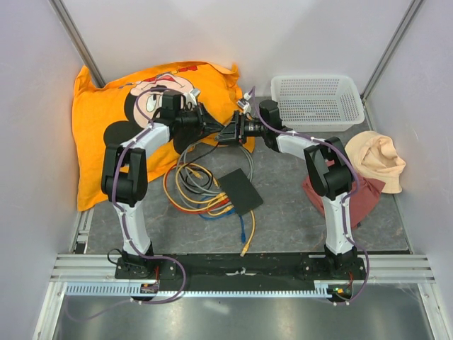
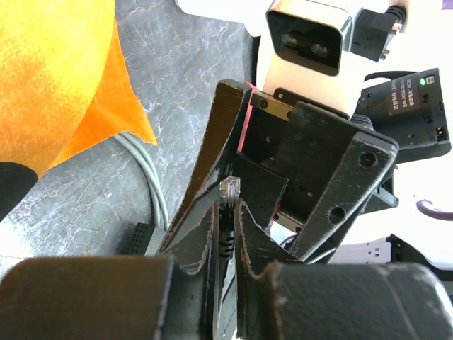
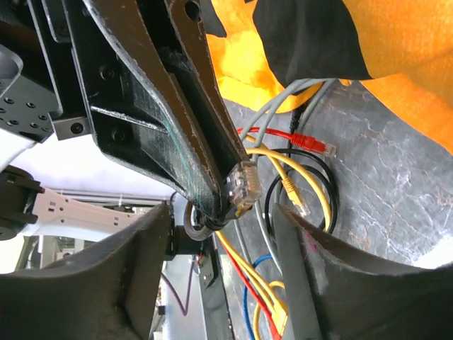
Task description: Pull the plug from the switch port
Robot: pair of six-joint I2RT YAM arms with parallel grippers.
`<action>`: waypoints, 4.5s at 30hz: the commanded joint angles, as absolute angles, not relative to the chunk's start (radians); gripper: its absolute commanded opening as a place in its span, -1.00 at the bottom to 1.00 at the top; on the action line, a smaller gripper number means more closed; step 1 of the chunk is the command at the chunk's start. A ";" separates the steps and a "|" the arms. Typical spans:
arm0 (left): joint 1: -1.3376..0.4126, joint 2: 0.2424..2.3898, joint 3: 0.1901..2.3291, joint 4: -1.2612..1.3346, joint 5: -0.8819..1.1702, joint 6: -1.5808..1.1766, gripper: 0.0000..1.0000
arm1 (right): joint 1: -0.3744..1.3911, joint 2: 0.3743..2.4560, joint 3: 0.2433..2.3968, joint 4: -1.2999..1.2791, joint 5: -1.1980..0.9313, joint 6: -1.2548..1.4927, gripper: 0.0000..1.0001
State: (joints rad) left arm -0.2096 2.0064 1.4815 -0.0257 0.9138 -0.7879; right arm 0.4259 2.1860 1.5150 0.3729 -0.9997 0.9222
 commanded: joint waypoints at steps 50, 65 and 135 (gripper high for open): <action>-0.284 1.278 1.075 -0.199 0.450 -0.103 -0.97 | 0.347 2.002 2.452 -0.150 -0.856 0.359 -1.00; -0.295 1.373 0.920 -0.201 0.339 -0.094 -0.97 | 0.262 1.787 1.847 -0.514 0.094 -0.176 -1.00; -0.563 1.812 1.256 -0.595 0.593 0.497 -0.78 | 0.353 1.675 1.138 -0.719 -0.746 -0.425 -0.15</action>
State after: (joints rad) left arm -0.5587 1.8019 1.2537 -0.6270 0.7635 0.4442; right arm 0.3290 1.6402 1.1358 -0.7048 -0.7040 -0.3767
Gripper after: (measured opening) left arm 0.140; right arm 0.428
